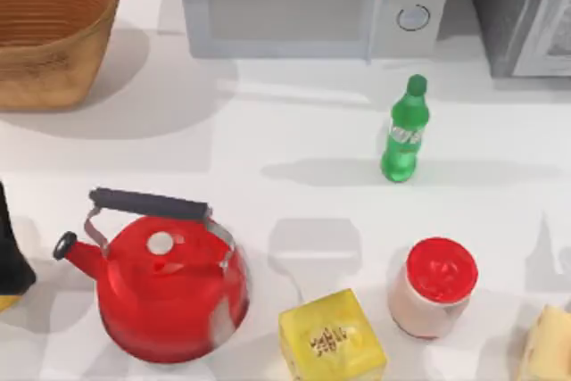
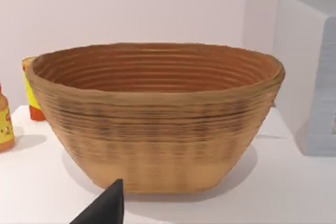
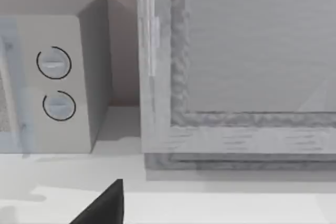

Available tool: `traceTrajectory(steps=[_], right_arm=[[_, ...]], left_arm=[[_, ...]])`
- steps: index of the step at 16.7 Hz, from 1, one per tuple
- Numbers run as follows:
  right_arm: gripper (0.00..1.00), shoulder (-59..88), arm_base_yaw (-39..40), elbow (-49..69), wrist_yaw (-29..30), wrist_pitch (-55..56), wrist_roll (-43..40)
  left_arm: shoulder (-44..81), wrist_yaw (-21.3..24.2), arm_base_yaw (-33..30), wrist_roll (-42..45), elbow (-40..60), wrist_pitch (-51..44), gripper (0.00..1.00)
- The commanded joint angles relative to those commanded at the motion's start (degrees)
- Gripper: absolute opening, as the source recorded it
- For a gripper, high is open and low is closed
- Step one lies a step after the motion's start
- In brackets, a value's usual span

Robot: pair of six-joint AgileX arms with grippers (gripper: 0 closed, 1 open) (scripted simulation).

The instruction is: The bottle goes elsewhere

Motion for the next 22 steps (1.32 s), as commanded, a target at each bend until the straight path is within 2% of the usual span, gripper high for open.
traceTrajectory(steps=[4, 8, 13, 22], right_arm=[[1.0, 1.8, 0.8, 1.0, -1.4, 1.1, 0.0], [1.0, 12.6, 2.7, 4.6, -8.3, 7.1, -0.8], [1.0, 36.7, 2.6, 10.2, -16.2, 18.4, -2.2], [1.0, 86.2, 4.0, 20.7, -27.3, 45.6, -9.0]], left_arm=[[0.0, 0.0, 0.0, 0.0, 0.0, 0.0, 1.0], [0.0, 0.0, 0.0, 0.0, 0.0, 0.0, 1.0], [0.0, 0.0, 0.0, 0.0, 0.0, 0.0, 1.0], [0.0, 0.0, 0.0, 0.0, 0.0, 0.0, 1.0]])
